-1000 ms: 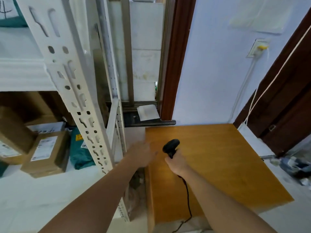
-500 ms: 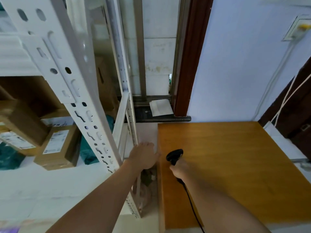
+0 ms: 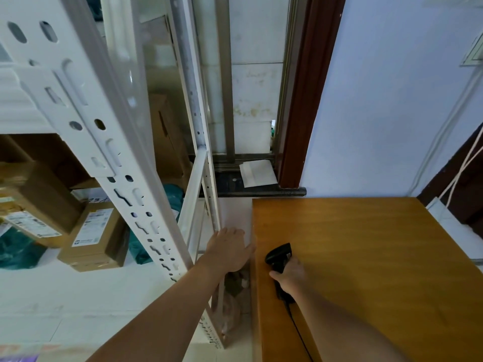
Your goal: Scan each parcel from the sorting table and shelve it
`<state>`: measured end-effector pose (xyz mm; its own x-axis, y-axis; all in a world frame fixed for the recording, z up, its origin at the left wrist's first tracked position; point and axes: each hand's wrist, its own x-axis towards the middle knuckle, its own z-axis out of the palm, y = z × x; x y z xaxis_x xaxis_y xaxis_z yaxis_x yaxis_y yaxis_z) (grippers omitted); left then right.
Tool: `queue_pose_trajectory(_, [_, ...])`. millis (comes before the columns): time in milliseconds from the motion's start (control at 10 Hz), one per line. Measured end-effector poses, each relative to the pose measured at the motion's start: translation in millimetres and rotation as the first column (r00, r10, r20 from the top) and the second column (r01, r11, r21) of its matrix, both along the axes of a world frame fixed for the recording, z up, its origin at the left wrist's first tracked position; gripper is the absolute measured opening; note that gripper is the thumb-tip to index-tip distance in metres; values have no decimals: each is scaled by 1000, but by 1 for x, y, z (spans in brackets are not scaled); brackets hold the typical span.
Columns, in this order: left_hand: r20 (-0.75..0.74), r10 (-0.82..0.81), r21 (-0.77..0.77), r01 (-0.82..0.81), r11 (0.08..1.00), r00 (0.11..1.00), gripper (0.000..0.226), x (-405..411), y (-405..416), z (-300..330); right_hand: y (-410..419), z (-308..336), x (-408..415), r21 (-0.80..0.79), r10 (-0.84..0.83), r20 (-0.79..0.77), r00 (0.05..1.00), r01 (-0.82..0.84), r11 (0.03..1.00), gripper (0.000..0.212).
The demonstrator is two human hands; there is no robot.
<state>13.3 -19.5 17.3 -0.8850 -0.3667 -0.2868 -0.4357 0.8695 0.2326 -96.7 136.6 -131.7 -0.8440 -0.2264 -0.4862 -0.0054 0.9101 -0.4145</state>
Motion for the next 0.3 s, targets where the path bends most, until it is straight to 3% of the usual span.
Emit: queue_pose_trajectory(300, [12, -5, 11, 5, 1000, 1000, 63, -2, 4, 2, 7, 6, 3, 5, -44, -23, 999, 44, 999, 93])
